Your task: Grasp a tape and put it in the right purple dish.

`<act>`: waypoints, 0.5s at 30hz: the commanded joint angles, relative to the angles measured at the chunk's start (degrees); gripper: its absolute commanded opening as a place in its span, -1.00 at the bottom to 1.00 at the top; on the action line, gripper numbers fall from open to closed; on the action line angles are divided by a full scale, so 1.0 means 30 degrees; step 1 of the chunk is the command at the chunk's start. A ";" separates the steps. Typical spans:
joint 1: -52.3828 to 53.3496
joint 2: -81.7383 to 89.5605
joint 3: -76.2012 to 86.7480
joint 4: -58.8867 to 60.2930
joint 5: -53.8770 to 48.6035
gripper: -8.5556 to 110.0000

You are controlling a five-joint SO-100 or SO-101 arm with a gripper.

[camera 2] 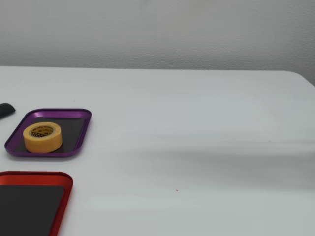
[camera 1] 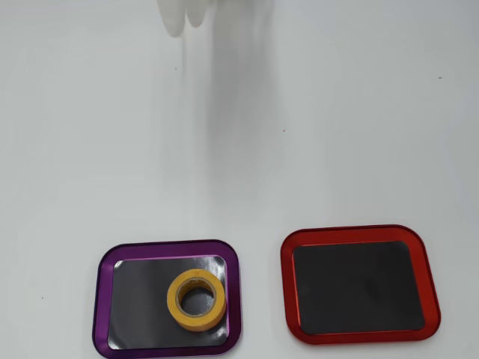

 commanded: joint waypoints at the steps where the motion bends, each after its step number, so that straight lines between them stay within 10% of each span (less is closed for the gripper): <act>1: -0.0088 0.3691 0.3164 0.0908 0.0762 -0.62; 15: -0.0088 1.8428 1.9541 -0.2871 0.0557 -0.61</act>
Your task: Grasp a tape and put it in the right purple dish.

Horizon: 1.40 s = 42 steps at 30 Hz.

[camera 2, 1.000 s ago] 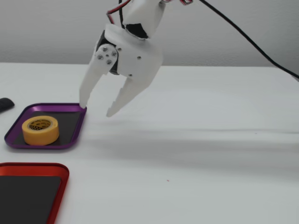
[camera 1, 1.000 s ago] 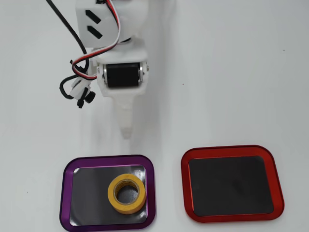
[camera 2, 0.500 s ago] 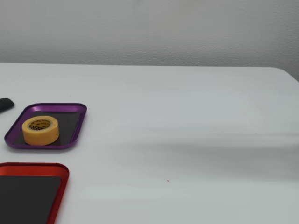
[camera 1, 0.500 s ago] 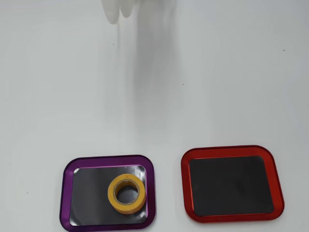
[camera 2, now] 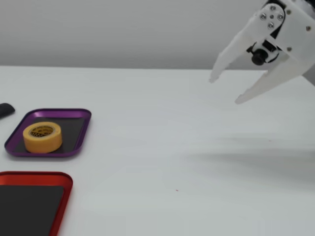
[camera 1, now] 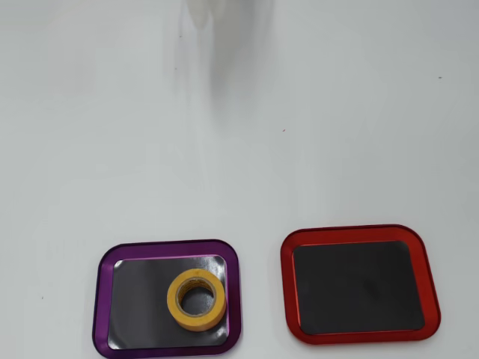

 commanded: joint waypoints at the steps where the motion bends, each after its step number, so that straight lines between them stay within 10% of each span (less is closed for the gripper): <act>1: 0.0059 0.4453 0.2783 -0.0674 -0.0088 -0.61; 42: 0.0205 0.9814 1.0576 0.1143 -0.1963 -0.86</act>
